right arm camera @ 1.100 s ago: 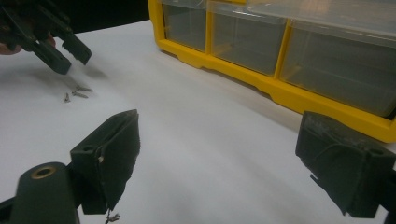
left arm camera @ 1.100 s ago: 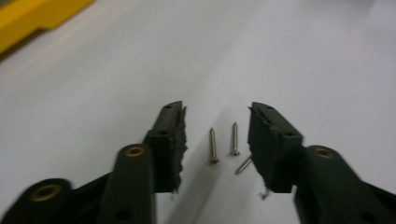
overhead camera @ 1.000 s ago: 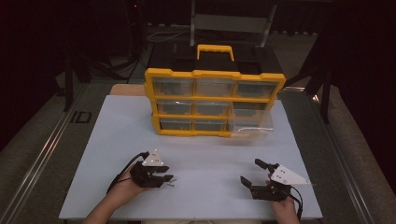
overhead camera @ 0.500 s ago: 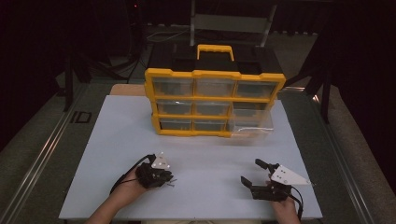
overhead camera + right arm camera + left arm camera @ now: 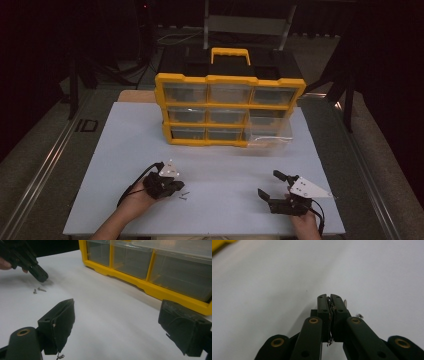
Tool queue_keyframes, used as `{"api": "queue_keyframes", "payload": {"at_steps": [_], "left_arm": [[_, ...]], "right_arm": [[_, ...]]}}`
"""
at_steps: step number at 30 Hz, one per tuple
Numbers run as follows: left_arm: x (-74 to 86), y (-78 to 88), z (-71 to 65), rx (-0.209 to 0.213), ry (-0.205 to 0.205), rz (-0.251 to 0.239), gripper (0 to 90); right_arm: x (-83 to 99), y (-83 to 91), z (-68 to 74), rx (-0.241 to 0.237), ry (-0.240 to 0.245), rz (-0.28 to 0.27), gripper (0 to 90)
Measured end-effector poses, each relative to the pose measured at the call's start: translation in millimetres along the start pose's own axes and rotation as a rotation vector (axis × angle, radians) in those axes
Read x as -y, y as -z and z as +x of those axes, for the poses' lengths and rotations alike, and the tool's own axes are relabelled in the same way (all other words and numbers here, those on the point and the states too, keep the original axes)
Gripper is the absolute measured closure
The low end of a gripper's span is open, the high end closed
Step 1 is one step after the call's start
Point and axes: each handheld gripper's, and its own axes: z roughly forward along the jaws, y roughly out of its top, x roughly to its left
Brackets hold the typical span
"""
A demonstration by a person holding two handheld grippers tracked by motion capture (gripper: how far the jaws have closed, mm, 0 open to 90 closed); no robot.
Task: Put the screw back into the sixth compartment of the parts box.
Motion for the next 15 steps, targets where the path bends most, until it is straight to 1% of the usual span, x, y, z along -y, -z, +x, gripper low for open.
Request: {"api": "queue_keyframes", "payload": {"at_steps": [3, 8, 10, 12, 14, 15], "left_arm": [[-4.9, 8.0, -1.4, -0.006, -0.003, -0.029, 88.4], [-12.9, 18.9, -1.0, -0.006, 0.004, -0.072, 88.4], [-16.5, 22.4, -1.8, -0.013, -0.004, -0.08, 88.4], [-20.0, 25.7, -2.7, -0.008, -0.005, -0.094, 88.4], [-23.6, 28.2, -4.3, -0.017, -0.018, -0.099, 88.4], [-25.1, 29.2, -4.6, -0.015, -0.017, -0.105, 88.4]], "right_arm": [[0.0, 0.1, 0.0, 0.0, 0.001, 0.0, 13.8], [0.2, -0.4, -0.1, 0.0, -0.001, 0.001, 13.8], [0.2, -0.5, 0.0, -0.001, -0.002, 0.001, 13.8], [0.3, -0.7, -0.1, -0.001, -0.003, 0.001, 13.8], [0.4, -0.8, 0.0, -0.002, -0.004, 0.002, 13.8], [0.5, -0.9, -0.1, -0.001, -0.003, 0.003, 13.8]]}}
